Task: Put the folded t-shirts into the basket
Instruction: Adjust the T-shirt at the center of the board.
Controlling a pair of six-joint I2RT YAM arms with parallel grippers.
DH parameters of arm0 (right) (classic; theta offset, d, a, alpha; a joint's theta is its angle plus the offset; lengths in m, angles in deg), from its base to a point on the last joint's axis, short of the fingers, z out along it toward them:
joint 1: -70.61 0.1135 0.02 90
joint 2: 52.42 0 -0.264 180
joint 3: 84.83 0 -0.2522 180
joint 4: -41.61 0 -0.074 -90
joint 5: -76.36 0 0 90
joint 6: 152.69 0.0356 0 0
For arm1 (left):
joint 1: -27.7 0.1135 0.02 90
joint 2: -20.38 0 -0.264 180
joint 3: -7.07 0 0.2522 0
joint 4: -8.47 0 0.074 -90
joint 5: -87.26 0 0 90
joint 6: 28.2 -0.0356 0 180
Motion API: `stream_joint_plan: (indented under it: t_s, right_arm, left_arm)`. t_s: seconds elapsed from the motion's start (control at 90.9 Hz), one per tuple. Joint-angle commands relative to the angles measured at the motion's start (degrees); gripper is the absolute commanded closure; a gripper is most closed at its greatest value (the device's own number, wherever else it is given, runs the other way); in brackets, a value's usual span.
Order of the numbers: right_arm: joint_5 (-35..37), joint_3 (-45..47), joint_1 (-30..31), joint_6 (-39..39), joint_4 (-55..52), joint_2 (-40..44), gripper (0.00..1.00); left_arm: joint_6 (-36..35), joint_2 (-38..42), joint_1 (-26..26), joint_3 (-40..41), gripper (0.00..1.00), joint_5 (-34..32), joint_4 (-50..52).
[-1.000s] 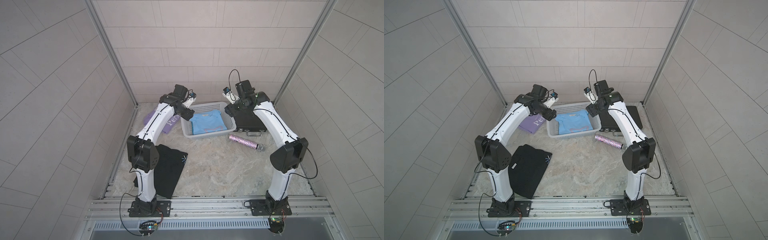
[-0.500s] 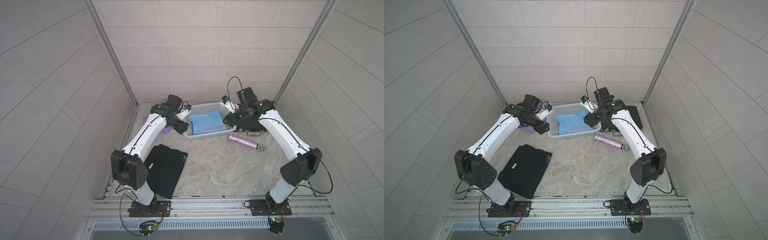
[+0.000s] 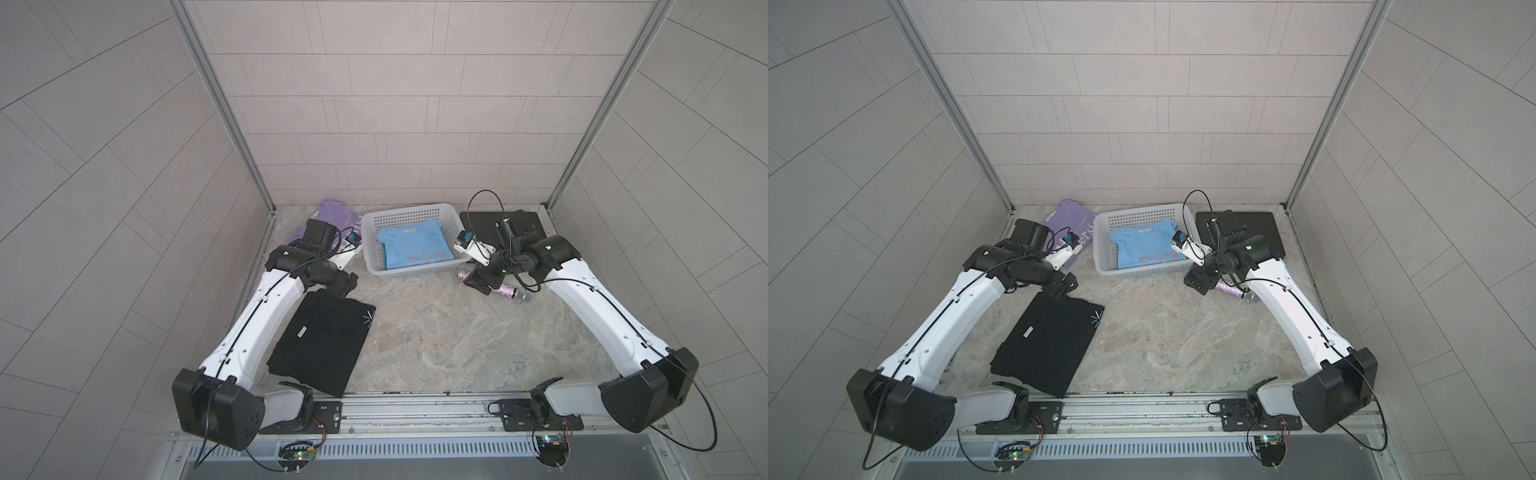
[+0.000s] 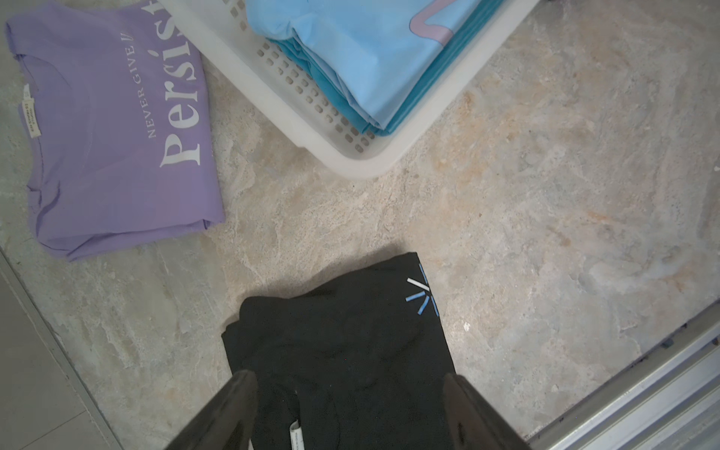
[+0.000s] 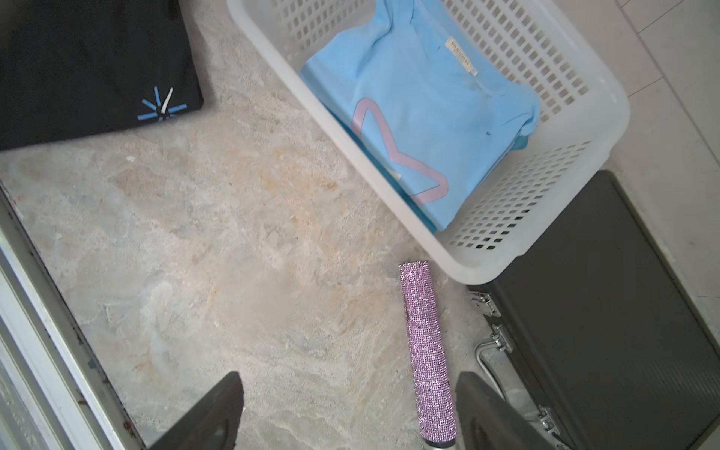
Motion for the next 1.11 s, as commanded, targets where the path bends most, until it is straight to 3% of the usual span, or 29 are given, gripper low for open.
stream_joint_plan:
  t_s: [0.0,0.132,0.396,0.693,0.935,1.1]
  right_arm:
    - [0.09,3.74,0.16,-3.66,1.77,2.43,0.1]
    - [-0.56,6.08,0.17,-4.39,2.55,4.71,0.1]
    - [-8.67,12.21,2.44,-3.39,6.38,6.88,0.07]
    - [-7.55,11.87,10.21,-1.53,14.13,-4.35,0.07]
    - [-6.05,11.51,14.46,-1.47,14.95,-10.21,0.08]
    - [-2.39,11.11,15.13,6.37,19.21,-12.77,0.1]
  left_arm:
    - [-1.7,4.04,0.91,3.92,0.21,-0.19,-0.07]
    - [-2.36,7.13,2.12,6.62,0.2,-0.87,1.05]
    - [-3.48,9.35,5.86,13.67,0.19,-1.68,-0.81]
    - [-4.96,2.98,12.67,16.65,0.19,0.98,-3.76]
    - [-5.14,-2.24,13.56,15.97,0.18,2.7,-4.05]
    - [-4.36,-7.8,14.95,15.18,0.18,0.89,-7.1]
